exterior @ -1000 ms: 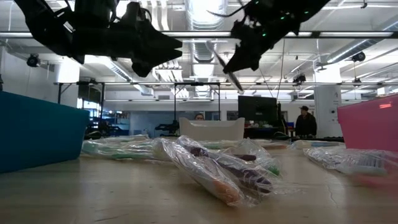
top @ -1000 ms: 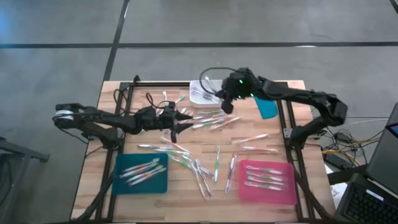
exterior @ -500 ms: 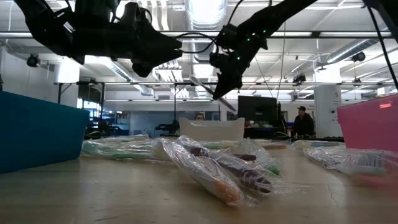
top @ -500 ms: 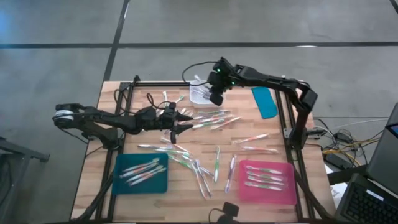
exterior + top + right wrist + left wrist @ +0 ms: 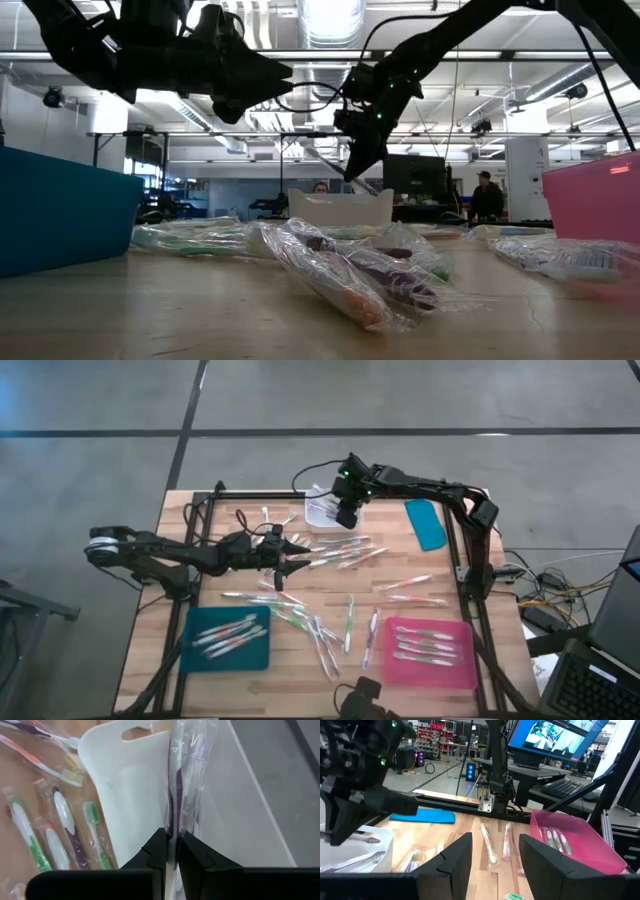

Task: Pick & Place Toothbrushes
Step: Put the violet toothbrush into the white bin

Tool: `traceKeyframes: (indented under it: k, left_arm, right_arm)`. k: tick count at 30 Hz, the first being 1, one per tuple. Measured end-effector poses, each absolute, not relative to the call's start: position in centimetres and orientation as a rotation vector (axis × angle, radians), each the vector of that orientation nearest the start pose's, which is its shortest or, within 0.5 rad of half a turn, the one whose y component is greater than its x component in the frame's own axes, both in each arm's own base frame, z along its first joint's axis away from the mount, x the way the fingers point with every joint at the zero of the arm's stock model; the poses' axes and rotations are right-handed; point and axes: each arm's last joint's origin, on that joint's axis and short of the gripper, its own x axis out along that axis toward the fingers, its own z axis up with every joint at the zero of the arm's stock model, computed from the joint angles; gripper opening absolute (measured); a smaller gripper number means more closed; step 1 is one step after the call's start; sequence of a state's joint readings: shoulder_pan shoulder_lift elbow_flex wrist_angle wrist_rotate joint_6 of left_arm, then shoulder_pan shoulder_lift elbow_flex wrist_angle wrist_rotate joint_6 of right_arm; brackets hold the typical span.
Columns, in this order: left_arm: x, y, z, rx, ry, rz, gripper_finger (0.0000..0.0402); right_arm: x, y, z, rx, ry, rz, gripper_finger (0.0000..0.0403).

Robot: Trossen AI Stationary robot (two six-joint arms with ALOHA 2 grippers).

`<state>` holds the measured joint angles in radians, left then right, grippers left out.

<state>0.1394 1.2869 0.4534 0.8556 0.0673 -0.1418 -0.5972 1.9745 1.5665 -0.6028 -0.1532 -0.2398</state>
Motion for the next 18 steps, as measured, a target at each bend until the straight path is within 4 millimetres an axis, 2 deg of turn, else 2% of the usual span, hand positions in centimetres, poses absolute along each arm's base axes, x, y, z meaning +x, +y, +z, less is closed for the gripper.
traceKeyframes:
  k: [18]
  left_arm:
    - [25.0,3.3,21.8,-0.14,-0.026,0.072,0.0167]
  right_arm:
    - [35.5,-25.0,18.5,0.191,1.053,-0.315,0.0024]
